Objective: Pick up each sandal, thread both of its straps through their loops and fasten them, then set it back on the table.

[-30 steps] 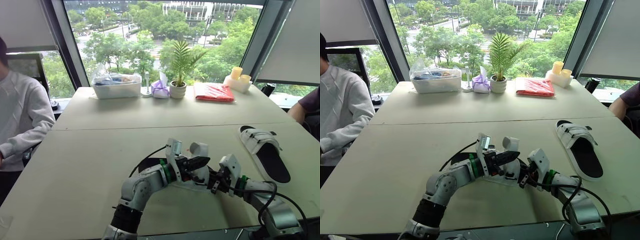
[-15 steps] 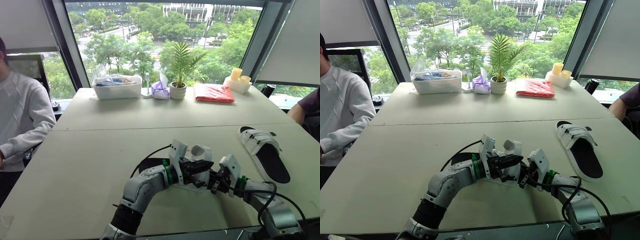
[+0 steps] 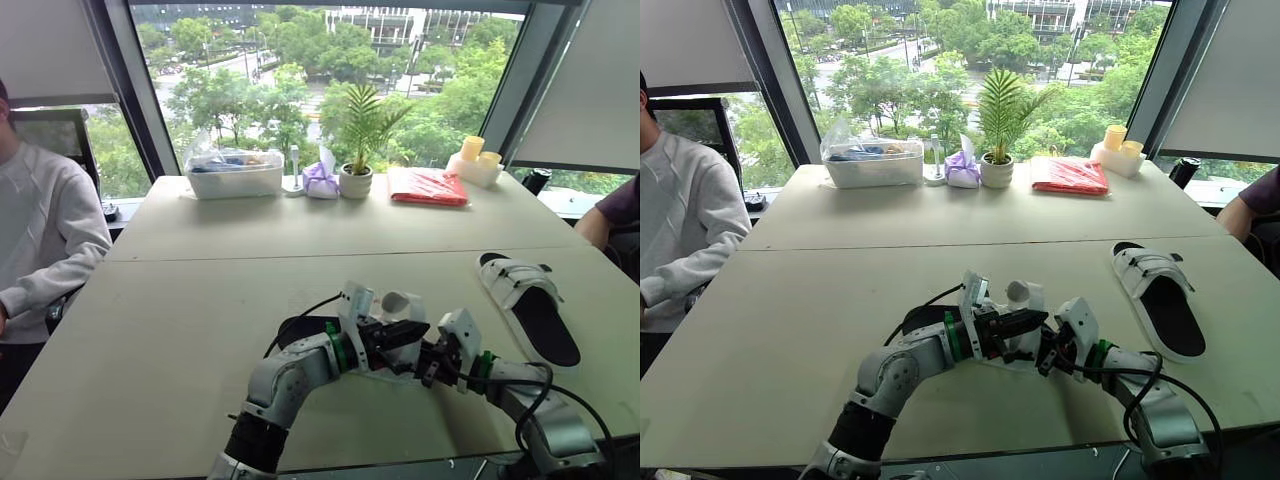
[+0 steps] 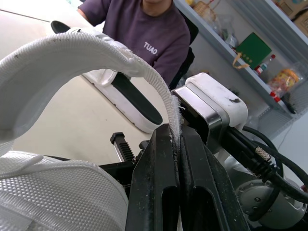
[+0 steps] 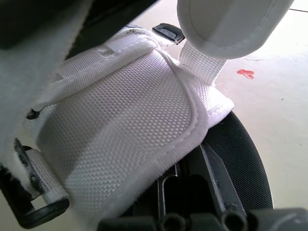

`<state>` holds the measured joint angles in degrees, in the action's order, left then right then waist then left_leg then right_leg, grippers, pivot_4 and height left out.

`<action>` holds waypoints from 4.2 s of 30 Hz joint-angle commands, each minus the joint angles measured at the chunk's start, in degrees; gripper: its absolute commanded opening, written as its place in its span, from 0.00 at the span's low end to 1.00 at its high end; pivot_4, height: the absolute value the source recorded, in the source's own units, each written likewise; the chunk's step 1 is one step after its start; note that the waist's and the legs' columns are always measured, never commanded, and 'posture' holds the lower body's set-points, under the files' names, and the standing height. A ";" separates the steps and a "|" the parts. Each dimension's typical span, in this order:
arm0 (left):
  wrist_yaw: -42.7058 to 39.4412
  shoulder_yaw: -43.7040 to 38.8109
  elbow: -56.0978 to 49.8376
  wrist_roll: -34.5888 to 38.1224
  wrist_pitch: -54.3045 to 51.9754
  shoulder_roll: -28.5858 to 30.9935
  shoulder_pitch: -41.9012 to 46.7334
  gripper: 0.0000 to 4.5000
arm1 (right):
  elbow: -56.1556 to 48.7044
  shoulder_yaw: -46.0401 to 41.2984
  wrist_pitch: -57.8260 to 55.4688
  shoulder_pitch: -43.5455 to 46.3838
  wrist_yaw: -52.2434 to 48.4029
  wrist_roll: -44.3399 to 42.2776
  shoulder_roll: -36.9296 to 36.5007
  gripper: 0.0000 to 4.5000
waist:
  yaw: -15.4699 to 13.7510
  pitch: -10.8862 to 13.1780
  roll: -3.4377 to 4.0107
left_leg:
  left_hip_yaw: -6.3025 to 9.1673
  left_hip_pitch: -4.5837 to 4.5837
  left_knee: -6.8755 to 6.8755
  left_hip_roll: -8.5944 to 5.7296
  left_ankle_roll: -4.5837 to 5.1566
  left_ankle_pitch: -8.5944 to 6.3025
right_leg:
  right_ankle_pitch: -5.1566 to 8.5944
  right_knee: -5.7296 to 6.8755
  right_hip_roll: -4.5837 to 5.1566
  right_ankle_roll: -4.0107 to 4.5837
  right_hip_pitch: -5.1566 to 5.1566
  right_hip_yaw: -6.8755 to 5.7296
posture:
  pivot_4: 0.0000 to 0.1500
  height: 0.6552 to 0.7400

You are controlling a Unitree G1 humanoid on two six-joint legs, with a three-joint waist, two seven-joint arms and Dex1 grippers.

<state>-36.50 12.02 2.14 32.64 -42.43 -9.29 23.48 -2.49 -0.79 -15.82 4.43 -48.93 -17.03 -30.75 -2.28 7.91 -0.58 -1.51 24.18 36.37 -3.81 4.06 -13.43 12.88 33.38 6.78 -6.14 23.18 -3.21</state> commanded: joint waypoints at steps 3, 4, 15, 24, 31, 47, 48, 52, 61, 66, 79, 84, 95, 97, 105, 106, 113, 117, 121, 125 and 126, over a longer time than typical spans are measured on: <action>-1.48 1.98 2.27 -0.51 -0.09 0.40 -0.65 0.01 | 3.46 3.62 -1.97 -1.70 -0.74 2.02 -0.05 0.00 | 0.00 -0.01 0.00 | 0.00 -0.02 0.01 0.00 0.00 0.00 | 0.00 0.00 0.00 0.00 -0.02 0.00 | 1.00 0.99; -1.98 2.26 2.53 -0.69 0.10 0.80 -0.78 0.01 | 3.54 3.62 -1.95 -1.65 -0.78 2.04 -0.07 0.00 | -0.01 -0.02 0.00 | 0.00 -0.04 0.01 0.00 0.00 0.00 | 0.00 0.00 0.00 0.00 -0.05 0.00 | 1.00 0.99; -2.82 10.87 5.55 -13.76 15.08 5.92 -1.27 0.01 | 4.36 3.63 -1.80 -0.83 -0.79 2.01 0.18 0.00 | 0.04 -0.48 -0.03 | 0.00 -0.17 -0.05 0.00 0.00 -0.01 | 0.01 -0.03 0.02 0.02 -0.16 0.02 | 1.00 0.99; -1.14 8.11 8.47 -14.39 19.12 5.68 -1.09 0.01 | 4.57 3.85 -1.68 -0.54 -0.52 1.97 0.34 0.00 | 0.11 -0.49 -0.03 | 0.00 -0.22 -0.07 0.01 0.01 -0.02 | 0.03 -0.04 0.02 0.01 -0.19 0.03 | 1.00 0.99; -2.49 9.23 9.72 -16.90 24.26 6.73 -1.68 0.01 | 3.94 3.87 -1.96 -1.04 -0.26 1.82 0.31 0.00 | 0.13 -0.49 -0.03 | 0.00 -0.23 -0.08 0.02 0.01 -0.02 | 0.02 -0.04 0.01 0.01 -0.20 0.03 | 1.00 0.99; -8.21 9.38 10.75 -17.78 32.52 8.29 -1.46 0.01 | 1.98 3.78 -2.61 -2.78 0.78 1.35 0.29 0.00 | 0.11 -0.48 -0.02 | 0.00 -0.17 -0.17 0.03 0.01 -0.02 | 0.04 -0.09 0.01 0.01 -0.10 0.03 | 1.00 0.99; -8.35 9.56 10.28 -17.65 32.18 8.23 -1.71 0.01 | 2.05 3.74 -2.62 -2.71 0.80 1.33 0.27 0.00 | 0.11 -0.48 -0.02 | 0.00 -0.15 -0.17 0.03 0.01 -0.02 | 0.04 -0.09 0.01 0.01 -0.08 0.03 | 1.00 0.99; -10.32 11.06 6.67 -16.79 29.62 8.99 -3.02 0.01 | 1.95 3.69 -2.58 -2.78 0.87 1.34 0.20 0.00 | 0.14 -0.48 -0.01 | 0.00 -0.12 -0.19 0.03 0.01 -0.02 | 0.04 -0.11 0.01 0.01 -0.06 0.03 | 1.00 0.99; -9.27 8.82 -5.73 -13.15 16.59 12.88 -4.87 0.41 | 2.35 3.80 -2.41 -2.13 0.91 1.35 0.44 0.00 | 0.26 -0.38 0.06 | 0.01 -0.09 -0.19 0.03 0.02 -0.03 | 0.05 -0.12 0.01 0.01 -0.04 0.04 | 1.00 0.99; -5.69 4.26 -23.67 -5.29 0.95 20.10 -8.50 0.41 | 3.05 3.73 -1.77 -2.18 0.22 1.46 0.07 0.00 | 0.43 -0.28 0.21 | 0.00 -0.02 -0.22 0.06 0.02 -0.02 | 0.05 -0.10 -0.01 0.02 0.08 0.03 | 1.00 0.99; -2.99 10.51 -22.58 -4.87 -7.32 23.42 -8.10 0.41 | 9.54 4.88 0.22 3.50 -1.65 2.53 1.12 0.00 | 1.46 -0.23 0.17 | 0.00 -0.09 -0.16 0.06 0.01 -0.03 | 0.05 -0.10 0.00 0.03 -0.02 0.05 | 1.00 0.99; -3.32 14.14 -15.11 -8.28 -3.03 19.96 -5.02 0.41 | 9.23 4.66 0.21 3.58 -1.74 2.36 0.44 0.00 | 1.69 -0.24 0.17 | -0.01 -0.14 -0.23 0.06 0.01 -0.03 | 0.03 -0.07 0.01 0.06 0.06 0.03 | 1.00 0.99; -6.60 10.27 -18.23 -3.98 -3.18 21.23 -5.80 0.41 | 8.28 3.82 0.31 1.98 -0.81 2.21 0.22 0.00 | 1.61 -0.23 0.21 | 0.00 -0.07 -0.22 0.07 0.01 -0.03 | 0.03 -0.09 0.05 0.07 0.10 0.04 | 1.00 0.99; -6.56 8.56 -20.78 -1.98 -4.90 22.37 -6.68 0.52 | 8.47 3.95 0.37 2.22 -0.70 2.22 0.47 0.00 | 1.59 -0.22 0.21 | -0.01 -0.07 -0.23 0.07 0.01 -0.03 | 0.03 -0.09 0.05 0.07 0.13 0.04 | 1.00 0.99; -5.19 7.71 -22.34 -1.84 -5.37 24.54 -7.43 0.99 | 9.57 4.38 0.66 3.38 -0.85 2.27 0.86 0.00 | 1.63 -0.20 0.22 | -0.01 -0.08 -0.19 0.07 0.01 -0.03 | 0.03 -0.09 0.05 0.07 0.08 0.05 | 1.00 0.99; -5.17 7.97 -21.85 -1.97 -5.21 24.36 -7.20 0.99 | 9.68 4.43 0.66 3.52 -0.83 2.27 0.90 0.00 | 1.64 -0.20 0.22 | -0.01 -0.08 -0.19 0.06 0.01 -0.03 | 0.03 -0.09 0.05 0.07 0.08 0.05 | 1.00 0.99; -6.49 11.89 -18.25 -3.18 -5.88 23.92 -5.63 0.99 | 9.58 4.34 0.55 3.64 -0.65 2.22 0.89 0.00 | 1.64 -0.21 0.22 | -0.01 -0.09 -0.18 0.07 0.01 -0.03 | 0.03 -0.09 0.05 0.07 0.07 0.05 | 1.00 0.99; -5.65 12.53 -14.89 -4.33 -5.52 22.55 -4.23 0.99 | 9.38 4.26 0.53 3.51 -0.45 2.21 0.92 0.00 | 1.62 -0.20 0.22 | 0.00 -0.09 -0.19 0.07 0.01 -0.03 | 0.03 -0.09 0.05 0.08 0.09 0.05 | 1.00 0.99; -4.76 12.89 -10.31 -6.94 -2.42 19.96 -2.60 0.87 | 9.07 4.17 0.61 3.09 -0.21 2.19 0.96 0.00 | 1.58 -0.20 0.21 | -0.01 -0.08 -0.17 0.06 0.01 -0.03 | 0.03 -0.10 0.06 0.07 0.06 0.05 | 1.00 0.99; -4.85 12.87 -7.99 -7.59 -1.34 17.81 -1.84 0.48 | 9.27 4.33 0.67 3.32 -0.09 2.23 1.16 0.00 | 1.62 -0.19 0.20 | -0.01 -0.07 -0.18 0.07 0.01 -0.03 | 0.03 -0.10 0.06 0.07 0.08 0.04 | 1.00 0.99; -4.90 12.92 -7.62 -7.76 -1.11 17.48 -1.69 0.36 | 9.38 4.36 0.69 3.45 -0.06 2.27 1.21 0.00 | 1.62 -0.19 0.21 | -0.01 -0.07 -0.19 0.07 0.01 -0.03 | 0.03 -0.10 0.06 0.07 0.08 0.04 | 1.00 0.99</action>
<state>-41.43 25.24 -5.36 25.35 -45.36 9.15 20.72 3.03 1.82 -13.30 9.46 -50.18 -16.99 -29.99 -0.66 7.72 -0.37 -1.51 24.11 36.18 -3.74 4.07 -13.46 12.91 33.28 6.84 -6.07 23.26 -3.16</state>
